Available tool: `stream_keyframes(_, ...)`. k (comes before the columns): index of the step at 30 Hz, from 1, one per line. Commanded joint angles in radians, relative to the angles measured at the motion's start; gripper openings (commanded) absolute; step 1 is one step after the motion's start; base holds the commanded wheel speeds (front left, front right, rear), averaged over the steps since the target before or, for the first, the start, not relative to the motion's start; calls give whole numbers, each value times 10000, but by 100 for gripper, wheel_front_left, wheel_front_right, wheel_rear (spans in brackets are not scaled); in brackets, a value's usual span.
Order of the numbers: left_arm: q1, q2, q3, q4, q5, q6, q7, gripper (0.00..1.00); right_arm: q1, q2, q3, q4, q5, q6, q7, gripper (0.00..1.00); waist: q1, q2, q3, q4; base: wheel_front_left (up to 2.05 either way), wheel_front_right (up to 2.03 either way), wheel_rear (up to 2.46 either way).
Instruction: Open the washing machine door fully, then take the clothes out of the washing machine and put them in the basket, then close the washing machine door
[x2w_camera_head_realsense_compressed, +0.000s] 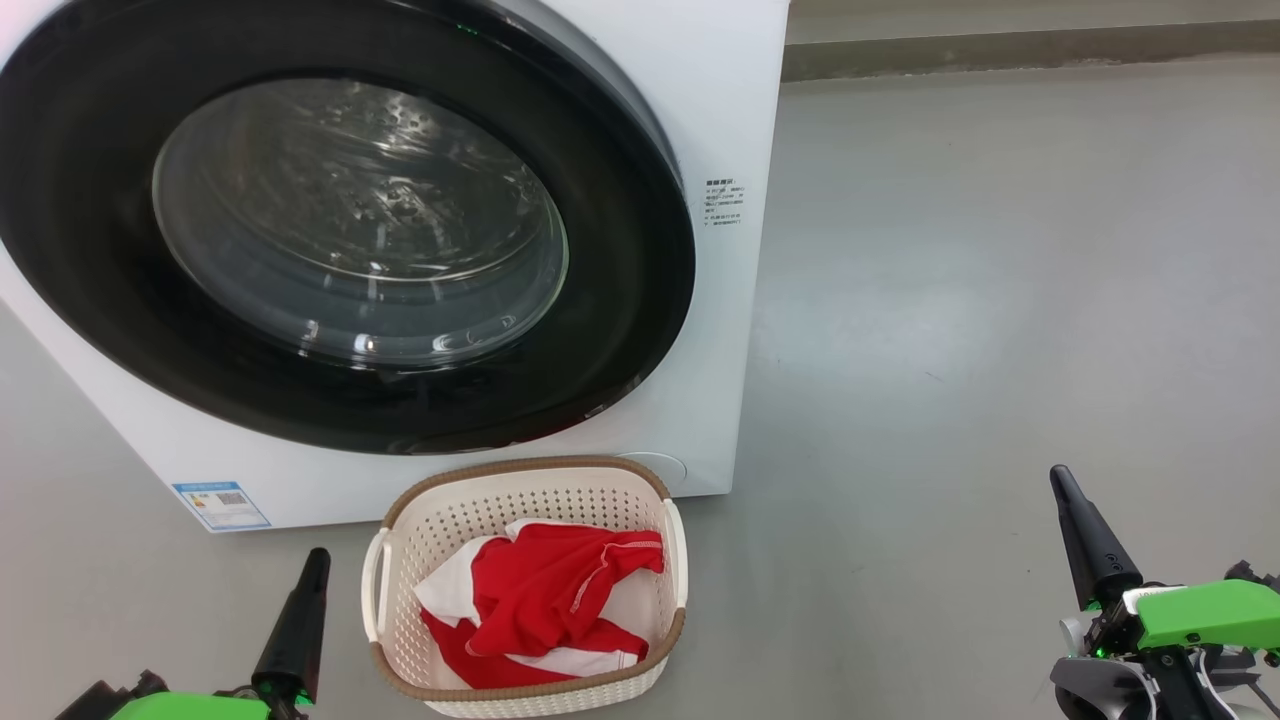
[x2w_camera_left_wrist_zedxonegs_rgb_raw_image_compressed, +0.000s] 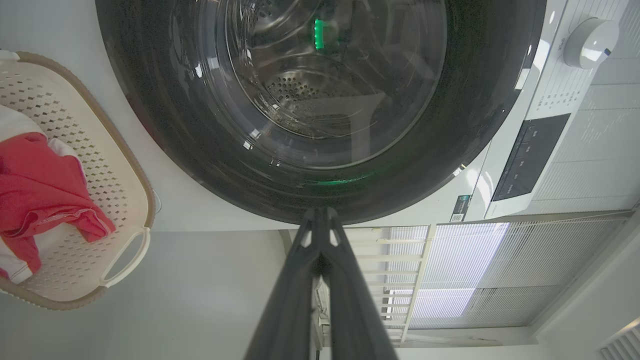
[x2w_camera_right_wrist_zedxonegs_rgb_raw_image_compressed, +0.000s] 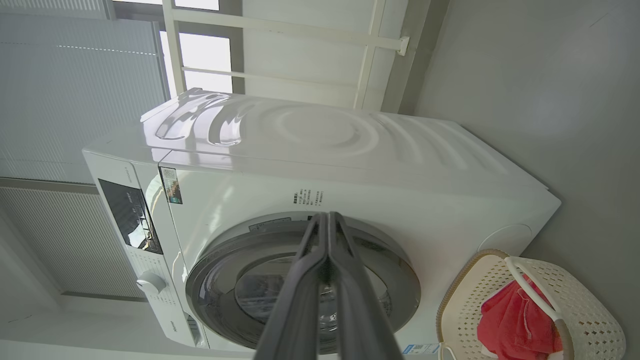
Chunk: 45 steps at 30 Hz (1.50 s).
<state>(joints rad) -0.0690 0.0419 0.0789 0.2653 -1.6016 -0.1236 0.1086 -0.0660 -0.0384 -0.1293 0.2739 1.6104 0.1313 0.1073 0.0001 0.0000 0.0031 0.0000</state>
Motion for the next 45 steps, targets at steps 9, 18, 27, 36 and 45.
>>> stream_keyframes(9, -390, 83, 347, -202, -72, -71, 45, 0, -420, -121, 149, -291, -24, -6, 65, 0, 0, 0, 0, 0, 0, 0, 0)
stream_keyframes(18, -390, 83, 347, -202, -72, -71, 45, 0, -420, -121, 148, -291, -25, -6, 65, 0, 0, 0, 0, 0, 0, 0, 0)
stream_keyframes(27, -390, 83, 347, -202, -72, -71, 44, 0, -420, -120, 147, -291, -25, -6, 66, 0, 0, 0, 0, 0, 0, 0, 0)
stream_keyframes(36, -390, 83, 347, -203, -72, -71, 44, 0, -420, -120, 147, -291, -26, -6, 66, 0, 0, 0, 0, 0, 0, 0, 0)
stream_keyframes(45, -390, 83, 347, -203, -72, -71, 44, 0, -420, -120, 146, -291, -26, -6, 66, 0, 0, 0, 0, 0, 0, 0, 0)
